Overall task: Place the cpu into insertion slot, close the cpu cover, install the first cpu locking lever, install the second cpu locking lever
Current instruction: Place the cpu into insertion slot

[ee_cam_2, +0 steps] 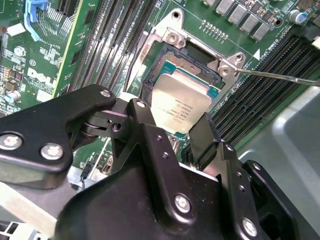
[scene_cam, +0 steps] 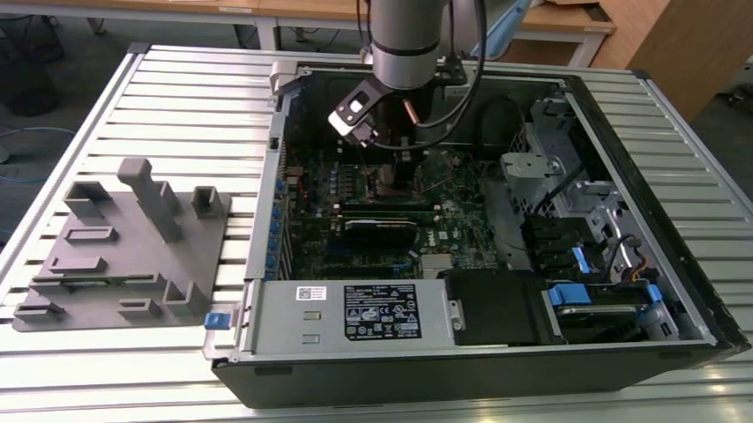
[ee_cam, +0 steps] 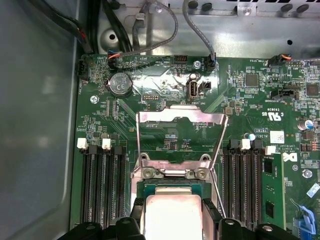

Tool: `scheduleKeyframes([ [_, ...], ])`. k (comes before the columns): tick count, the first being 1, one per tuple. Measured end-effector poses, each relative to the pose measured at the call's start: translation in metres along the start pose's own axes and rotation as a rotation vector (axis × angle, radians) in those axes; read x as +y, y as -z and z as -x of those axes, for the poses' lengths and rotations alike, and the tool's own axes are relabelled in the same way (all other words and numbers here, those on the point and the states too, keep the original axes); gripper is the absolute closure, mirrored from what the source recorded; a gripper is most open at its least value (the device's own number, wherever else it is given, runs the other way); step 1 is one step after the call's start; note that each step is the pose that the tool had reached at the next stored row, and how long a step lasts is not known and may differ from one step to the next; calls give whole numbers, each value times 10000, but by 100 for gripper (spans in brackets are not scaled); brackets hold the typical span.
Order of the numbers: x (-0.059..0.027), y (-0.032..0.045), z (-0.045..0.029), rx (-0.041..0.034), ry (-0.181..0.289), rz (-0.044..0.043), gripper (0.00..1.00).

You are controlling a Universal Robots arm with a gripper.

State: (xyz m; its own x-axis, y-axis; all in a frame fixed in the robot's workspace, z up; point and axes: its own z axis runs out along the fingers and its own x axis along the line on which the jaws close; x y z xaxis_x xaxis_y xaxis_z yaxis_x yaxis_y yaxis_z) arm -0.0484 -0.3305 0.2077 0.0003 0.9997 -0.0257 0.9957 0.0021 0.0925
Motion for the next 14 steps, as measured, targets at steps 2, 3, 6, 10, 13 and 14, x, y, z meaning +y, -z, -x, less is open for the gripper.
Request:
scheduleKeyframes([
  [2,-1,-8,0,0,0,0,46],
  [3,-1,-14,0,0,0,0,46],
  [6,-3,-27,0,-1,0,-1,46],
  [10,-3,-32,-1,-1,0,-1,46],
  [13,-3,-39,-2,4,0,2,46],
  [14,-4,-43,-2,2,0,1,46],
])
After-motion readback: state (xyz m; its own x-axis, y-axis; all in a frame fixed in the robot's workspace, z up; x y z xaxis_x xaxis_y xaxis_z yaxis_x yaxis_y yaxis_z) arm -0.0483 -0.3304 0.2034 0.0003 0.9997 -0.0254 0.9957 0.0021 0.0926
